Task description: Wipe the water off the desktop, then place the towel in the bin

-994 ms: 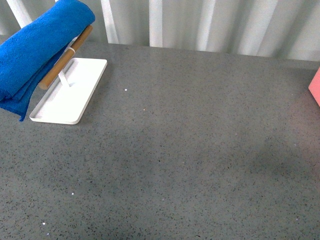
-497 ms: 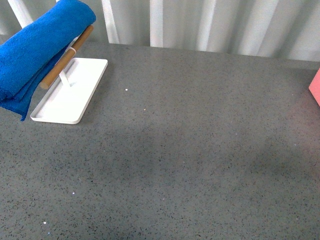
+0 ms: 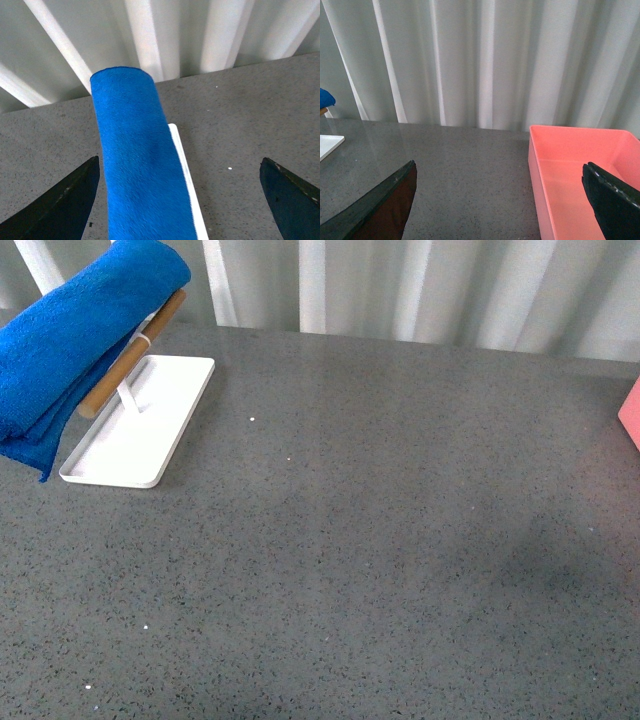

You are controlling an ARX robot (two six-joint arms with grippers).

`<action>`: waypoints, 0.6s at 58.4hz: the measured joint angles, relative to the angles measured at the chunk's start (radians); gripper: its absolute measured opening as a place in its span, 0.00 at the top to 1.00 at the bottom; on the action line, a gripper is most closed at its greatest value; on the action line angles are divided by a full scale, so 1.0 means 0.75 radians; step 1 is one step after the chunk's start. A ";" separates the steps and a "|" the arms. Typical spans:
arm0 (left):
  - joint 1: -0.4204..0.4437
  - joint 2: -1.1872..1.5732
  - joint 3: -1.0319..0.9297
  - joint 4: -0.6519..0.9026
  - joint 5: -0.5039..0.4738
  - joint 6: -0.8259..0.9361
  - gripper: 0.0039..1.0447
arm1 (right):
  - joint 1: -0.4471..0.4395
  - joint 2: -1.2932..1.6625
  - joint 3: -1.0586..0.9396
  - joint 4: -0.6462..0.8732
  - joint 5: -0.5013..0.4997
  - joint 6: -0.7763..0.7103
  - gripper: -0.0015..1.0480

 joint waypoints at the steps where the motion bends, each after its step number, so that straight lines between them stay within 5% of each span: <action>1: 0.003 0.020 0.028 -0.018 0.000 0.004 0.06 | 0.000 0.000 0.000 0.000 0.000 0.000 0.07; 10: 0.043 0.252 0.318 -0.216 -0.020 0.034 0.06 | 0.000 0.000 0.000 0.000 0.000 0.000 0.07; 35: 0.094 0.463 0.424 -0.317 0.061 -0.043 0.06 | 0.000 0.000 0.000 0.000 0.000 0.000 0.07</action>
